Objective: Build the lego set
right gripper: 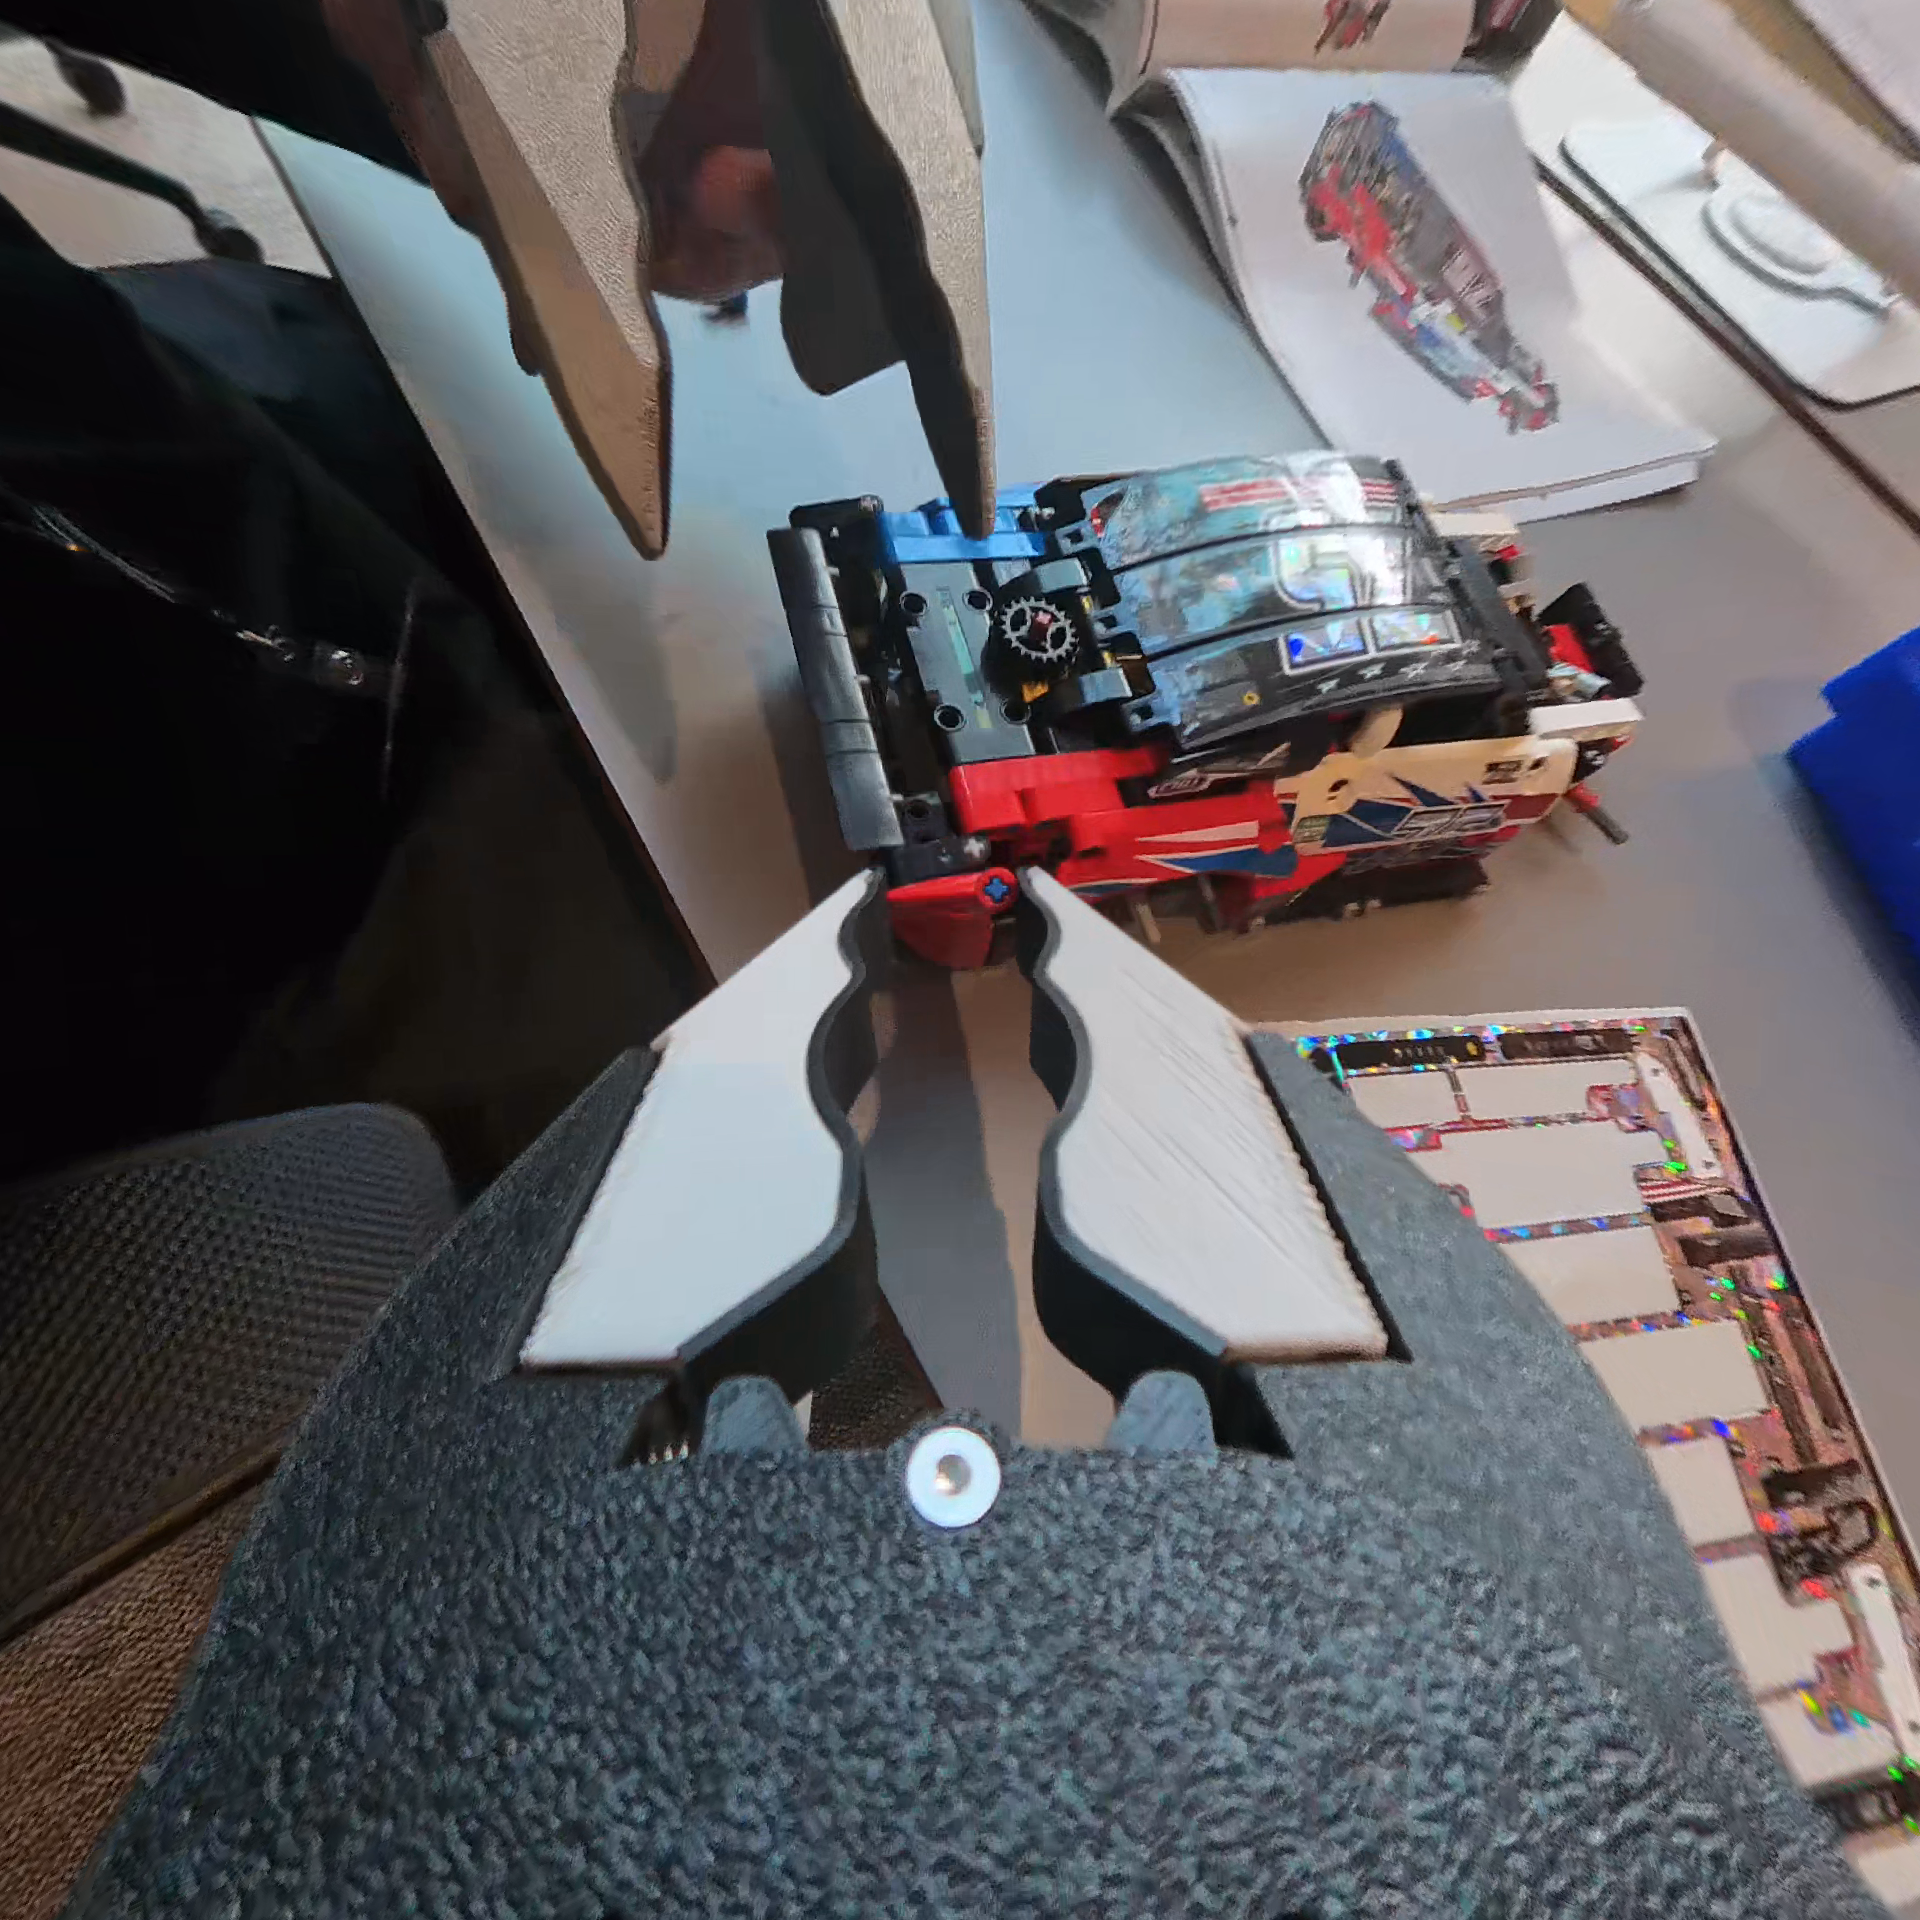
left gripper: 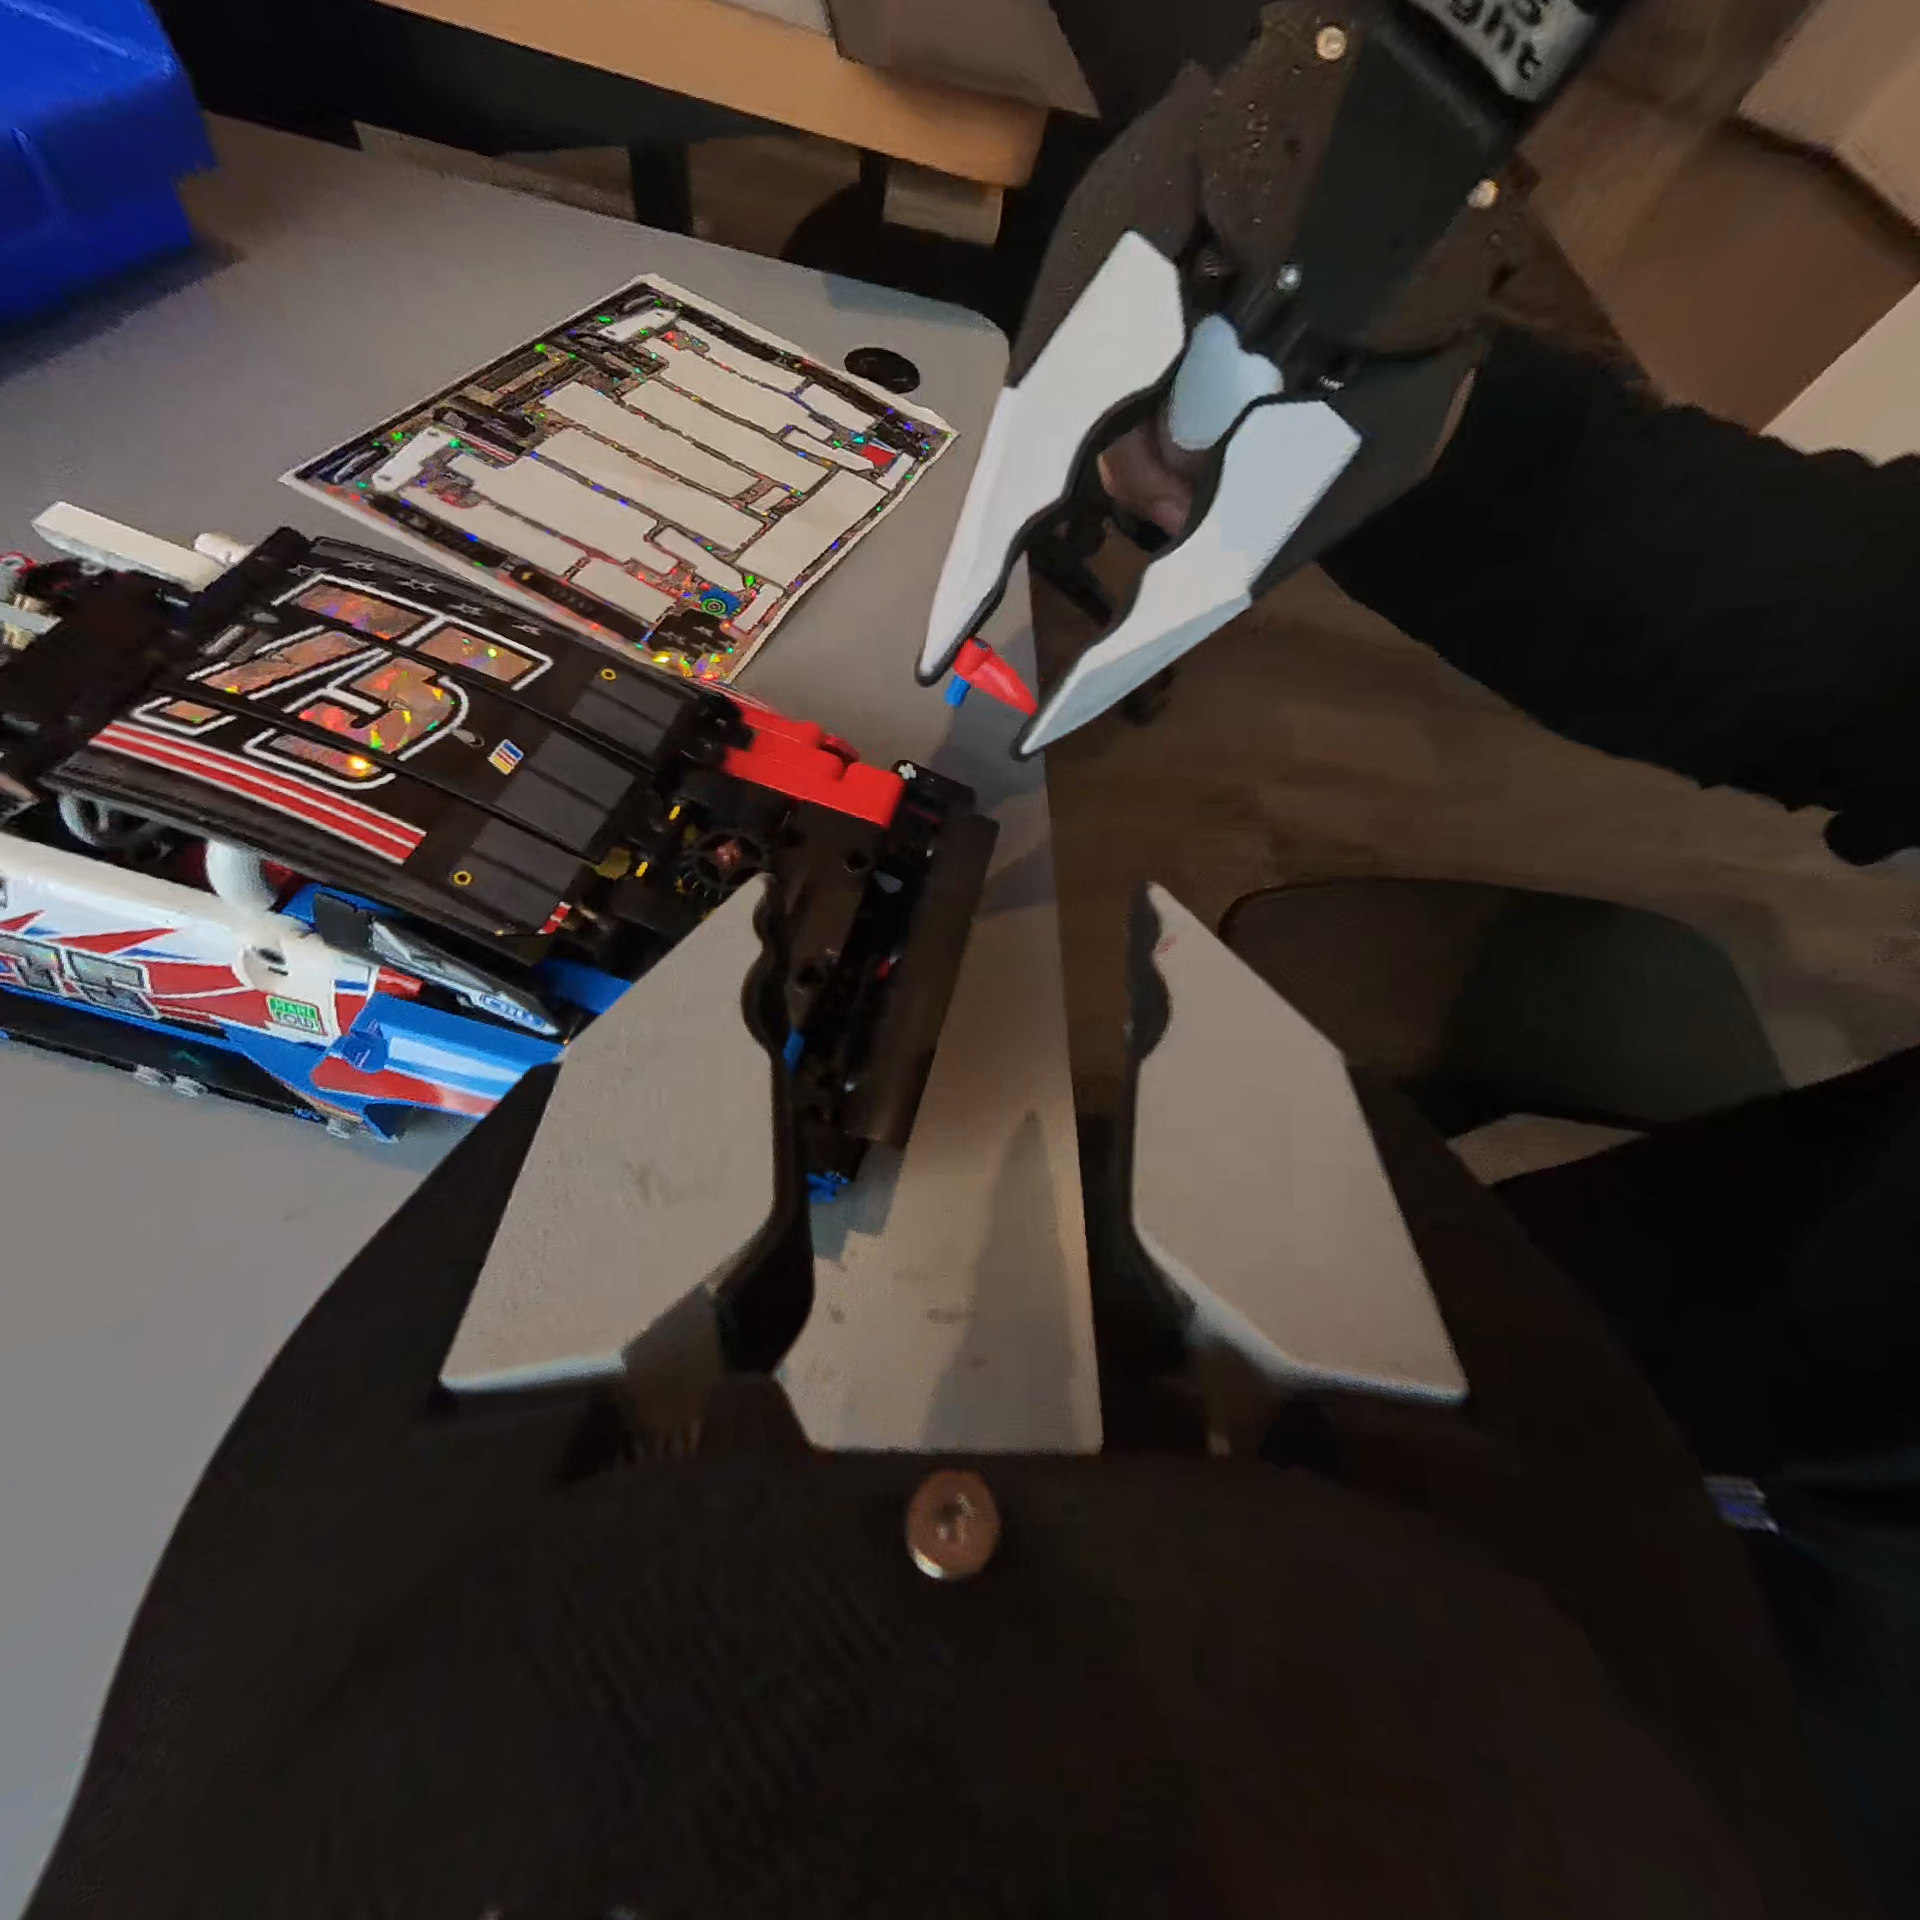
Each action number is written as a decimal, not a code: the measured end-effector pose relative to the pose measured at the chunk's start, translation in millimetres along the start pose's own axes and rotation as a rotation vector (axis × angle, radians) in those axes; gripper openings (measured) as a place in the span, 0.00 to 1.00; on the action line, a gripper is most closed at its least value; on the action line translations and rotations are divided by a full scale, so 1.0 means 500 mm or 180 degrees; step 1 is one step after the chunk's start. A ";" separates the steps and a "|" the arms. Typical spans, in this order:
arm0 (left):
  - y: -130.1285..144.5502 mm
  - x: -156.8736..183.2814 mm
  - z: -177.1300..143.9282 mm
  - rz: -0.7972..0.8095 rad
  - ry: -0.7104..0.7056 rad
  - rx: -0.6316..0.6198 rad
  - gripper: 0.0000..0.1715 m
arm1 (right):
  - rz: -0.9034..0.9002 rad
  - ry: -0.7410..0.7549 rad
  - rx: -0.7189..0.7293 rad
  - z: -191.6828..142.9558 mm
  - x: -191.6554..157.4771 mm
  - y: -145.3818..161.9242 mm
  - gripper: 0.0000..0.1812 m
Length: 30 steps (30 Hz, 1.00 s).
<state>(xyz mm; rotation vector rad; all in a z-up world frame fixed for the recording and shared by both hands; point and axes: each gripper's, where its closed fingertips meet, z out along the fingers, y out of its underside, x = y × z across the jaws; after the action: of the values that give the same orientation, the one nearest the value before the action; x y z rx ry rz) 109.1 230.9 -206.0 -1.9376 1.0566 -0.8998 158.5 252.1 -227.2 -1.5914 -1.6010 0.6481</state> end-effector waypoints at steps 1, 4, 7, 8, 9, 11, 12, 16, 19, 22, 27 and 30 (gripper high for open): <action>0.003 -0.001 0.007 0.0090 -0.0046 -0.0050 0.36 | 0.0010 -0.0084 0.0020 0.005 -0.001 0.004 0.12; 0.026 -0.019 0.025 0.0422 -0.0329 -0.0309 0.36 | 0.0022 -0.0248 0.0029 0.013 -0.001 0.012 0.13; 0.039 -0.039 0.032 0.0762 -0.0618 -0.0453 0.35 | -0.0015 -0.0306 -0.0013 0.021 0.003 0.017 0.13; 0.040 -0.041 0.033 0.0843 -0.0678 -0.0480 0.35 | -0.0020 -0.0323 -0.0024 0.024 0.005 0.018 0.12; 0.042 -0.043 0.034 0.0902 -0.0725 -0.0504 0.35 | -0.0019 -0.0345 -0.0038 0.027 0.006 0.019 0.13; 0.044 -0.048 0.034 0.1016 -0.0823 -0.0539 0.34 | 0.0022 -0.0406 -0.0038 0.029 0.006 0.018 0.12; 0.047 -0.052 0.034 0.1079 -0.0875 -0.0556 0.33 | 0.0043 -0.0430 -0.0047 0.029 0.006 0.019 0.13; 0.047 -0.055 0.033 0.1133 -0.0945 -0.0477 0.31 | 0.0016 -0.0410 -0.0105 0.030 0.006 0.018 0.13; 0.042 -0.055 0.031 0.1140 -0.0979 -0.0425 0.32 | -0.0003 -0.0365 -0.0120 0.028 0.003 0.014 0.13; 0.008 -0.019 0.027 0.1317 -0.0880 -0.0182 0.30 | -0.0001 -0.0349 0.0001 0.018 -0.002 -0.003 0.12; -0.039 -0.001 0.050 0.1254 -0.0686 -0.0097 0.17 | -0.0182 -0.0246 -0.0074 0.016 0.001 -0.014 0.12; -0.051 -0.013 0.062 0.0508 -0.0411 -0.0055 0.14 | -0.0327 -0.0054 -0.0349 0.024 0.011 -0.005 0.13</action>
<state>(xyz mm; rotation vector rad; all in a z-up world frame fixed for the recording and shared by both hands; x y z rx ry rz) 141.4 255.0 -200.6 -1.8687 1.1276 -0.6710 147.8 259.2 -231.1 -1.5736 -1.7445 0.5287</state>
